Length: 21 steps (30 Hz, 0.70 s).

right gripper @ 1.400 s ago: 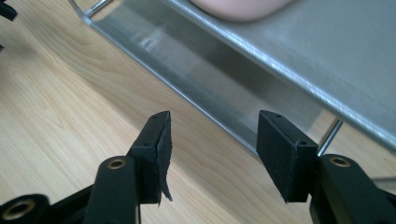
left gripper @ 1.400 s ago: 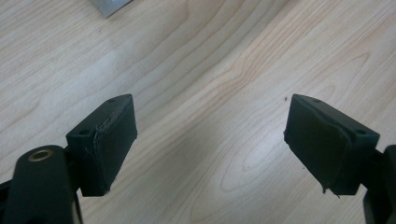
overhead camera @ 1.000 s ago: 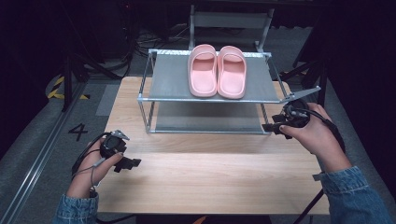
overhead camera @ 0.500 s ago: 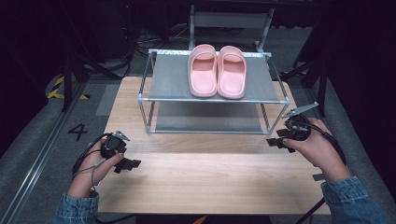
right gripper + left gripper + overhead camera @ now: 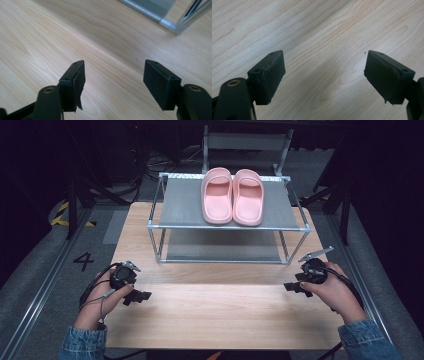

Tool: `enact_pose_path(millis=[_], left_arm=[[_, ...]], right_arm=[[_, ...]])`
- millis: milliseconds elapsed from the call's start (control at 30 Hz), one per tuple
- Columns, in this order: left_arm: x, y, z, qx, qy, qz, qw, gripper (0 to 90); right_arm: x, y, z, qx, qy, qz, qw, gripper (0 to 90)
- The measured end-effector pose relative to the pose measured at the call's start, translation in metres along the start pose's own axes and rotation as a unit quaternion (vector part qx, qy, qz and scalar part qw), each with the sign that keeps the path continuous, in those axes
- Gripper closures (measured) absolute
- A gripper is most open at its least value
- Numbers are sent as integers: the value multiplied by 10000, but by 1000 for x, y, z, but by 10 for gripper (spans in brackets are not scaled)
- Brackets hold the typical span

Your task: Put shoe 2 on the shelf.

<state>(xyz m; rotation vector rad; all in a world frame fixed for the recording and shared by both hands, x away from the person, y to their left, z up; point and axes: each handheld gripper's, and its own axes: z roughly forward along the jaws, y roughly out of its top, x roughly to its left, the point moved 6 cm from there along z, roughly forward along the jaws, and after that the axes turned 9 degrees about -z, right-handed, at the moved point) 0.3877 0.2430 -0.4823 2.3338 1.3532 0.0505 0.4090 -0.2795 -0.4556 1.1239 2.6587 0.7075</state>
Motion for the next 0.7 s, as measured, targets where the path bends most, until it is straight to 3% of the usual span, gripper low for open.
enact_pose_path(millis=[200,400,533,600,700], left_arm=[[-1,1,0,-4,-5,13,10000,173],[-2,1,1,30,3,52,10000,173],[-3,1,1,30,6,79,10000,173],[-3,1,2,46,13,73,10000,173],[-3,1,2,46,26,75,10000,173]], right_arm=[[1,-12,15,-8,45,91,9999,344],[6,-22,33,-156,101,-64,9998,346],[8,-25,42,-449,-35,-169,9988,360],[10,-22,45,-711,-175,-337,9967,364],[12,-20,46,-879,-165,-360,9953,362]])
